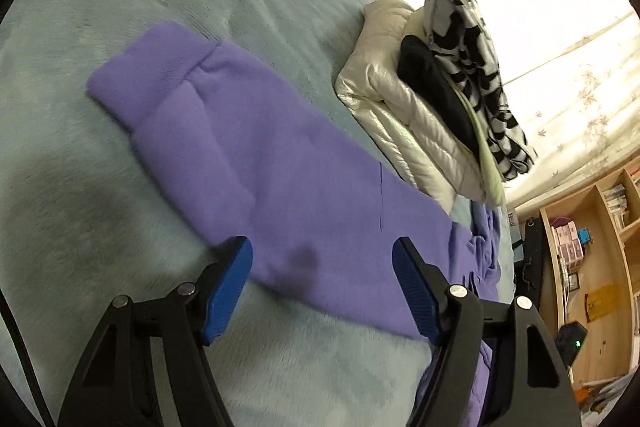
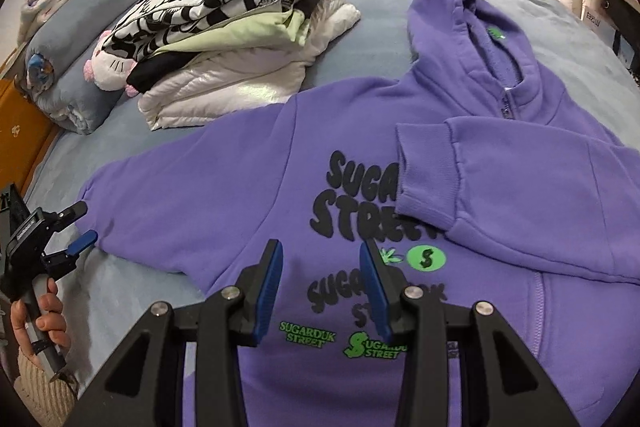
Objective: Fold large clothes
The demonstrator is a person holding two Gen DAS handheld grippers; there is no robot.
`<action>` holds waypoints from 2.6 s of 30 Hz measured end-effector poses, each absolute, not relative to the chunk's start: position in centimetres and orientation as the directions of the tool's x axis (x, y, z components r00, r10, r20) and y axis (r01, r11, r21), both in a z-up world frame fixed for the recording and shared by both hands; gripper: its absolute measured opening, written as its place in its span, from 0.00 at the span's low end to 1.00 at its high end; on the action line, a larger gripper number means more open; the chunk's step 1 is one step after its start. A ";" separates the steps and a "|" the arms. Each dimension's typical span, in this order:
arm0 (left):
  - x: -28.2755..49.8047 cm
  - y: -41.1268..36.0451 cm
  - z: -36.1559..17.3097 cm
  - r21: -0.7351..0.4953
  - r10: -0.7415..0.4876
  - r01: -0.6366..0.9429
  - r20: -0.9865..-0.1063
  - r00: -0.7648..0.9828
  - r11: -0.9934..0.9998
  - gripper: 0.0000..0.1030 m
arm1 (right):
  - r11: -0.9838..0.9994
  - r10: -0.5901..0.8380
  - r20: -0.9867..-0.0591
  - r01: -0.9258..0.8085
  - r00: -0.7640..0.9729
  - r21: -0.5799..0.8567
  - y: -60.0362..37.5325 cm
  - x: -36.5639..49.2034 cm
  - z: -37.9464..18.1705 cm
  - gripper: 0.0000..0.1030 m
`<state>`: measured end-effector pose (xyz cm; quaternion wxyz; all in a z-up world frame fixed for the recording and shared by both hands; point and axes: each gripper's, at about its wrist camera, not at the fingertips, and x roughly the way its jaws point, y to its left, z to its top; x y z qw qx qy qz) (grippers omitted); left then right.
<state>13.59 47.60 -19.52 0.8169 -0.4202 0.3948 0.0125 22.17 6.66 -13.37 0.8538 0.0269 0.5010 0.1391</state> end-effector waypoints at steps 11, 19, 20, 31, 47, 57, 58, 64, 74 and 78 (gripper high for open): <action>14.1 50.8 -22.1 -0.692 -0.249 -0.423 -0.650 0.718 0.585 0.43 | 0.953 0.277 -0.861 -0.236 0.426 0.189 7.4 22.1 -14.9 0.39; 16.9 44.5 -15.6 -0.566 -0.167 -0.329 -0.653 0.739 0.756 0.05 | 0.946 0.315 -0.840 -0.219 0.442 0.239 5.2 21.4 -13.4 0.39; 17.3 42.7 -13.9 -0.542 -0.169 -0.287 -0.643 0.747 0.790 0.05 | 0.944 0.322 -0.834 -0.216 0.447 0.249 4.7 21.2 -13.0 0.39; 22.0 16.9 -7.7 -0.399 -0.395 0.142 -0.677 0.620 0.906 0.05 | 0.945 0.315 -0.776 -0.106 0.547 0.309 -4.5 19.3 -10.2 0.39; 19.2 12.1 -13.4 -0.580 -0.539 0.031 -0.735 0.412 0.814 0.81 | 0.922 0.376 -0.775 -0.120 0.508 0.369 -10.9 19.3 -10.6 0.39; 12.3 17.9 -10.1 -0.318 -0.203 -0.087 -0.768 0.607 0.944 0.81 | 0.887 0.416 -0.788 -0.393 0.453 0.242 -2.4 19.1 -8.8 0.39; 11.8 18.5 -10.4 -0.292 -0.170 -0.109 -0.777 0.606 0.950 0.81 | 0.879 0.418 -0.794 -0.419 0.442 0.229 -1.5 19.2 -8.9 0.39; 10.6 20.9 -12.5 -0.259 -0.120 -0.170 -0.814 0.569 0.951 0.81 | 0.809 0.404 -0.842 -0.569 0.358 0.146 3.9 19.8 -10.3 0.39; 10.4 21.7 -14.4 -0.299 -0.162 -0.171 -0.822 0.547 0.939 0.81 | 0.738 0.202 -0.899 -0.663 0.390 -0.122 8.8 20.1 -14.0 0.39; 10.3 21.6 -14.6 -0.299 -0.163 -0.169 -0.822 0.546 0.939 0.81 | 0.726 0.197 -0.888 -0.671 0.415 -0.153 9.3 20.2 -14.1 0.36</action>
